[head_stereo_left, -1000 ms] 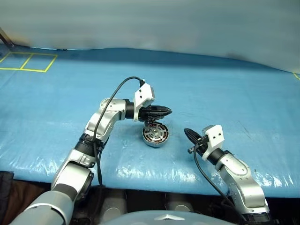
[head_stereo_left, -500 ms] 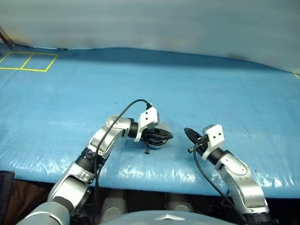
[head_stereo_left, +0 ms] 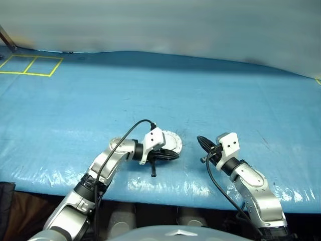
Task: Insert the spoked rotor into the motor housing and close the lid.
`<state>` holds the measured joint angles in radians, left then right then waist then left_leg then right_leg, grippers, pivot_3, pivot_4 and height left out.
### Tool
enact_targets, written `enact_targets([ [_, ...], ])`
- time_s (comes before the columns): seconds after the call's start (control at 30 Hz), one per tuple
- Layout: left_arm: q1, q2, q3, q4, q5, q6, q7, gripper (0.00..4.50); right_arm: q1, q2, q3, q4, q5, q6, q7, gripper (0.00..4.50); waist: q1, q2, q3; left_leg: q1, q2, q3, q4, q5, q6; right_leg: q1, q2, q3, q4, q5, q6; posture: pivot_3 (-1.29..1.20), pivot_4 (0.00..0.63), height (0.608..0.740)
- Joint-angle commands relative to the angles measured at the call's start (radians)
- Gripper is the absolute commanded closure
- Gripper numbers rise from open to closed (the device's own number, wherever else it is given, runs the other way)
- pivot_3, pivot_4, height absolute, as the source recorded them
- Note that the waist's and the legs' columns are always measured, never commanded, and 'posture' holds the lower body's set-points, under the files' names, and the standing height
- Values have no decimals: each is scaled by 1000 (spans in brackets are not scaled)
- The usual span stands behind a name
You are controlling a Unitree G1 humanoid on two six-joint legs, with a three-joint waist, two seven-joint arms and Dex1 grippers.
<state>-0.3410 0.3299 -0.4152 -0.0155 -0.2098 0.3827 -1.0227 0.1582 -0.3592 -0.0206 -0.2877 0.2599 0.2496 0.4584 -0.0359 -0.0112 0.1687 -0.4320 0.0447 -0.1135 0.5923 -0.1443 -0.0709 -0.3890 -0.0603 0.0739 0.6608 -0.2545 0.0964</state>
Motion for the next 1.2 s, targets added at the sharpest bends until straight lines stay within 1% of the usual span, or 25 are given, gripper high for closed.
enact_targets([
  [0.03,6,-21,36,-7,-23,-25,22,4463,-15,-3,-14,-32,7,-16,8,4500,0,0,0,0,0,0,0,0,0,0,0,0,0,0,0,0,150,740],
  [0.23,-3,-27,109,-60,-114,-35,-8,4463,-13,-1,-10,-50,46,-32,60,4500,-1,0,0,-1,0,0,-1,0,0,-1,0,0,0,0,0,0,150,740],
  [0.37,9,17,148,-172,-201,8,-47,4463,-11,-3,-3,-72,80,-36,105,4500,-1,0,0,-2,0,0,-1,0,0,-3,0,0,0,0,0,0,150,740],
  [0.47,27,51,168,-229,-229,22,-49,4463,-15,-5,2,-91,103,-26,132,4500,-2,0,0,-2,0,0,-1,0,0,-3,0,0,0,0,0,0,150,740],
  [0.6,52,100,205,-239,-200,-17,-27,4463,-30,-22,28,-121,118,-5,178,4500,-2,0,0,-2,0,0,-1,0,0,-3,0,0,0,0,0,0,150,740],
  [0.67,68,131,214,-207,-130,-99,-3,4463,-51,-35,49,-126,104,9,185,4500,-1,0,0,-2,0,0,-1,0,0,-3,0,0,0,0,0,0,150,740],
  [0.73,89,161,224,-182,-89,-129,23,4463,-79,-45,66,-130,93,24,180,4500,-2,0,0,-2,0,0,-1,0,0,-3,0,0,0,0,0,0,150,740],
  [0.83,127,171,241,-144,-43,-236,53,4463,-124,-66,95,-130,54,74,156,4500,-1,0,0,-2,0,0,-1,0,0,-3,0,0,0,0,0,0,150,740],
  [0.9,153,160,254,-114,-29,-316,71,4500,-154,-97,131,-122,3,120,144,4099,1,0,0,-3,0,1,-1,0,0,-4,0,0,-1,0,0,0,150,740],
  [0.97,171,151,261,-76,8,-407,101,4500,-175,-110,152,-119,-9,143,148,3573,6,0,0,-4,0,1,-2,0,0,-4,0,0,-1,0,-1,0,150,740],
  [1.07,188,119,287,-22,-31,-454,103,4500,-208,-104,177,-128,-10,164,152,2541,7,0,0,-4,0,0,-2,0,0,-5,0,-1,-1,0,-1,0,150,740],
  [1.1,193,114,286,-12,-36,-460,98,4500,-214,-106,186,-130,-14,172,153,2255,7,0,0,-4,0,0,-2,0,0,-5,0,-1,-1,0,-1,0,150,740],
  [1.2,215,95,283,27,-45,-511,83,4500,-227,-105,208,-133,-22,188,156,1212,6,0,0,-4,0,1,-2,0,0,-5,0,0,-1,0,-1,0,150,740],
])
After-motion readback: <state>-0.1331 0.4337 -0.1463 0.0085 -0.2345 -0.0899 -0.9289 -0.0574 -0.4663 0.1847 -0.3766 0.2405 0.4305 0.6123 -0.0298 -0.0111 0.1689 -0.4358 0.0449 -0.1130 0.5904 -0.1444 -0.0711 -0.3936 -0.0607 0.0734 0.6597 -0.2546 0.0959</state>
